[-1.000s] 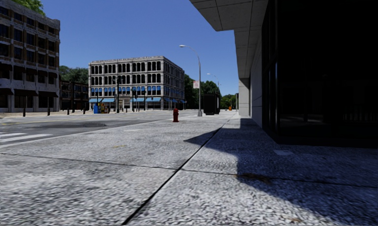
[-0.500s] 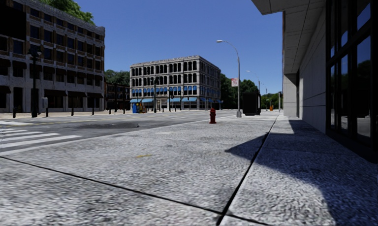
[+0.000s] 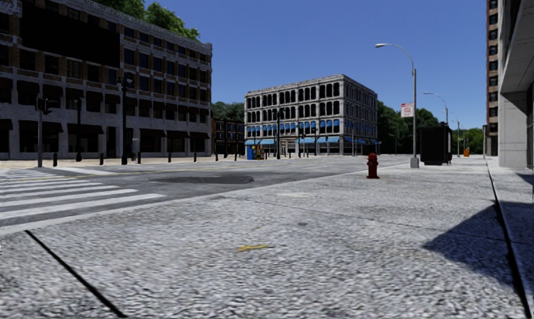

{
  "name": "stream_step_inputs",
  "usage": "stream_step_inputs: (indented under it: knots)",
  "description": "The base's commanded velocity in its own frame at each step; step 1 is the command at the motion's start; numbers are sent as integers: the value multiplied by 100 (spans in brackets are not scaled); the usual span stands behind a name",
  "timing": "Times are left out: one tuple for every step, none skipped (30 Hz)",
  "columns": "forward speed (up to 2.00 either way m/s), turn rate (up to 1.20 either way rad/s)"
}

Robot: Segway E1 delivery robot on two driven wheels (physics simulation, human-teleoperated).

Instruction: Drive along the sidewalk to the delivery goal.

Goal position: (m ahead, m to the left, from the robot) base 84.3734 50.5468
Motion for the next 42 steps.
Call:
stream_step_inputs:
  knots:
    - [200,65]
    - [200,65]
    - [200,65]
    - [200,65]
    - [200,65]
    - [200,66]
    - [200,66]
    - [200,66]
    - [200,67]
    - [200,67]
    - [200,67]
    - [200,68]
    - [200,69]
    - [200,69]
    - [200,69]
    - [200,69]
    - [200,69]
    - [200,69]
    - [200,69]
    - [200,69]
    - [200,69]
    - [200,69]
    - [200,69]
    - [200,69]
    - [200,69]
    - [200,69]
    - [200,69]
    - [200,69]
    - [200,69]
    - [200,69]
    - [200,69]
    - [200,69]
    - [200,69]
    - [200,69]
    - [200,69]
    - [200,69]
    - [200,69]
    - [200,69]
    - [200,69]
    - [200,69]
    - [200,69]
    - [200,69]
